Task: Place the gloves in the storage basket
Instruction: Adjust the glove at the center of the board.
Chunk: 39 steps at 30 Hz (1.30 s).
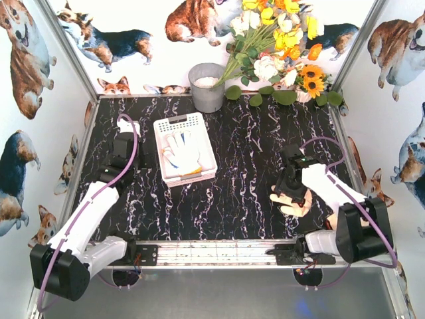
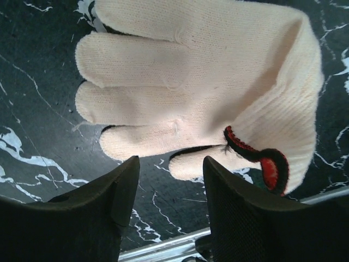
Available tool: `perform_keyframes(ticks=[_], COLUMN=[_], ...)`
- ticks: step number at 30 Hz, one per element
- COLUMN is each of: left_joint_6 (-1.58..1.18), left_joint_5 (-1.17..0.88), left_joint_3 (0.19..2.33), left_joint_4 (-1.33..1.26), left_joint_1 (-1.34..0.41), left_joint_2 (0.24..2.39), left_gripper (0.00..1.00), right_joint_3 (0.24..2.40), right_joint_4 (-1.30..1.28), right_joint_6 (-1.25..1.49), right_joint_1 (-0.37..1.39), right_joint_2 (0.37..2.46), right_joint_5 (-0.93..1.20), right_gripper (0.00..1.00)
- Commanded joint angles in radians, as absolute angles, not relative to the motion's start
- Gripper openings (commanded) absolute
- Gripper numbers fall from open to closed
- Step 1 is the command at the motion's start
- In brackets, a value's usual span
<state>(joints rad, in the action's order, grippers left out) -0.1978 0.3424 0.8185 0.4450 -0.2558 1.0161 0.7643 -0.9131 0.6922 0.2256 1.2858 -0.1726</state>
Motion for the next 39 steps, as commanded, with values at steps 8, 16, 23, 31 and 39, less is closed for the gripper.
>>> perform_keyframes(ticks=[8, 16, 23, 31, 39], left_joint_6=[-0.197, -0.193, -0.195, -0.193, -0.182], left_joint_5=[0.370, 0.357, 0.359, 0.370, 0.211], left_joint_3=[0.791, 0.798, 0.797, 0.796, 0.778], left_joint_4=[0.419, 0.414, 0.414, 0.416, 0.383], left_joint_1=[-0.247, -0.247, -0.247, -0.247, -0.249], left_joint_2=[1.000, 1.008, 0.999, 1.000, 0.979], left_gripper=[1.00, 1.00, 1.00, 1.00, 1.00], right_joint_3=[0.695, 0.699, 0.713, 0.829, 0.941], right_joint_4=[-0.735, -0.678, -0.616, -0.452, -0.681], right_joint_6=[0.755, 0.783, 0.992, 1.173, 0.961], right_joint_1=[0.206, 0.208, 0.382, 0.612, 0.602], right_joint_2=[1.368, 1.415, 1.374, 1.443, 1.333], right_joint_5=[-0.106, 0.008, 0.050, -0.003, -0.094], right_gripper=[0.41, 0.05, 0.00, 0.18, 0.48])
